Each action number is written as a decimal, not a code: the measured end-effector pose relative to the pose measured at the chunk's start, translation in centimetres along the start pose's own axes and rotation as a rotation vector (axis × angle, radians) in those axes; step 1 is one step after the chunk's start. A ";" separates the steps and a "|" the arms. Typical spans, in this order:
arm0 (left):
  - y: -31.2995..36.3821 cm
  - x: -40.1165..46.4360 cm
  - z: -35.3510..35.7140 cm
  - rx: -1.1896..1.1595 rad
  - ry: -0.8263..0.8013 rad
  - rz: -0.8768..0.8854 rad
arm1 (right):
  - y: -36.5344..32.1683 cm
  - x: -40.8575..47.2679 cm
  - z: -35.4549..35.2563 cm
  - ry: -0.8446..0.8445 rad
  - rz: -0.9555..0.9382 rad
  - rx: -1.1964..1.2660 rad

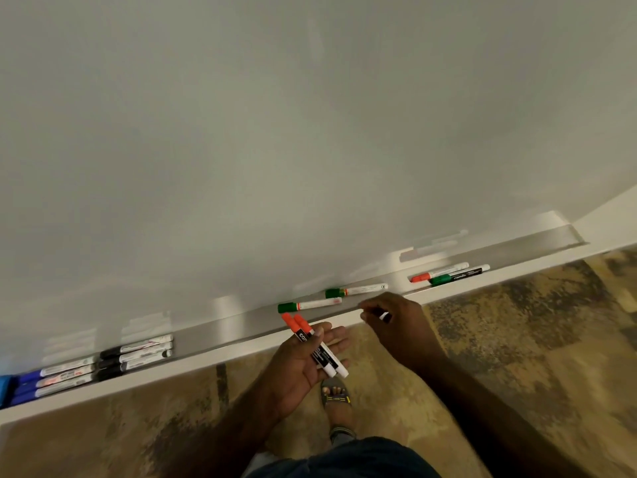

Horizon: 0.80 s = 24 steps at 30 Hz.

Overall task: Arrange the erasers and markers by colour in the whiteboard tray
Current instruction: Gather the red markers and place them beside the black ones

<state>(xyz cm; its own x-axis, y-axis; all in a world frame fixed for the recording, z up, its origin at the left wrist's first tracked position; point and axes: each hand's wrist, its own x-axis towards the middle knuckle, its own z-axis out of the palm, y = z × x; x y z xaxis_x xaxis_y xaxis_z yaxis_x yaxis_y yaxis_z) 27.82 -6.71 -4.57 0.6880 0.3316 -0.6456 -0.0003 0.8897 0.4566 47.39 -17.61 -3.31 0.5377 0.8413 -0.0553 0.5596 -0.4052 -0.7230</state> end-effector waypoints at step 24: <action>-0.4 0.1 0.7 0.034 -0.010 0.006 | 8.3 6.5 -7.1 -0.082 0.114 -0.684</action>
<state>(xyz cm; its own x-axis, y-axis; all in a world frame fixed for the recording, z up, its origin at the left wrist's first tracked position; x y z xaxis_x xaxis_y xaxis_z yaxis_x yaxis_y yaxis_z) 28.36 -7.23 -4.38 0.6954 0.3339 -0.6363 0.0197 0.8763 0.4814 60.03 -18.00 -4.80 0.5822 0.7937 -0.1765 0.7886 -0.6040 -0.1150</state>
